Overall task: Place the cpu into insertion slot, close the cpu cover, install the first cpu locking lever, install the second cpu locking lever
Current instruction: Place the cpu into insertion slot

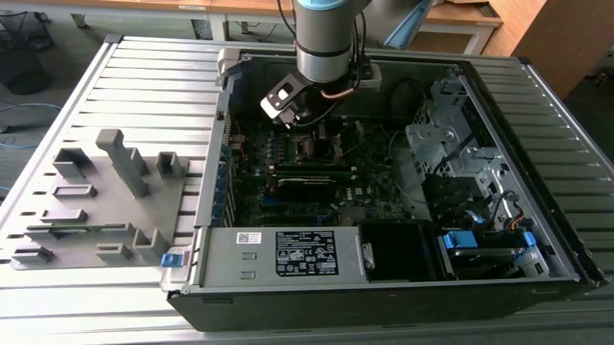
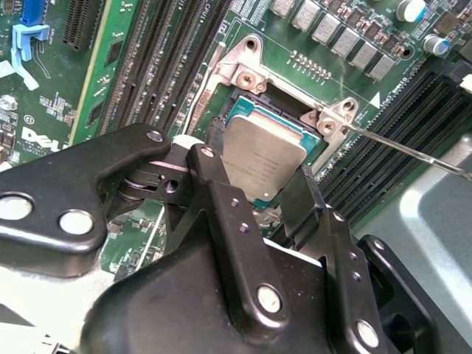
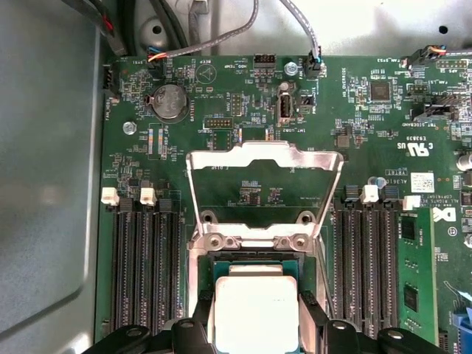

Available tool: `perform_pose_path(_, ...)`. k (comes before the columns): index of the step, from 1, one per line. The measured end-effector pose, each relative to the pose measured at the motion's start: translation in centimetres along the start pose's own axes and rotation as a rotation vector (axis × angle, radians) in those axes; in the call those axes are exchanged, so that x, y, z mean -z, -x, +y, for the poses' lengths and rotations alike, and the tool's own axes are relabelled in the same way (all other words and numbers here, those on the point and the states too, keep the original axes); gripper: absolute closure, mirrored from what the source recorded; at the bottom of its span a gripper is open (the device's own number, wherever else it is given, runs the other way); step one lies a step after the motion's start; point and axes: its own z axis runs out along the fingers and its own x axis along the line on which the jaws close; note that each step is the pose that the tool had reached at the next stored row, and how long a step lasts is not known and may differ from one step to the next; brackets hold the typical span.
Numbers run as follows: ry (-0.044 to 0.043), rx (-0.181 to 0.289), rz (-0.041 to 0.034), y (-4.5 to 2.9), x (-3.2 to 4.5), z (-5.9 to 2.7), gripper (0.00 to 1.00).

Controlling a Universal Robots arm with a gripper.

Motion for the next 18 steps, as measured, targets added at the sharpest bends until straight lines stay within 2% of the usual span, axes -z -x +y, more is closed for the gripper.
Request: perform_pose_path(18, 0.0000, 0.005, 0.0007, 0.02, -0.18, -0.01, 0.46)
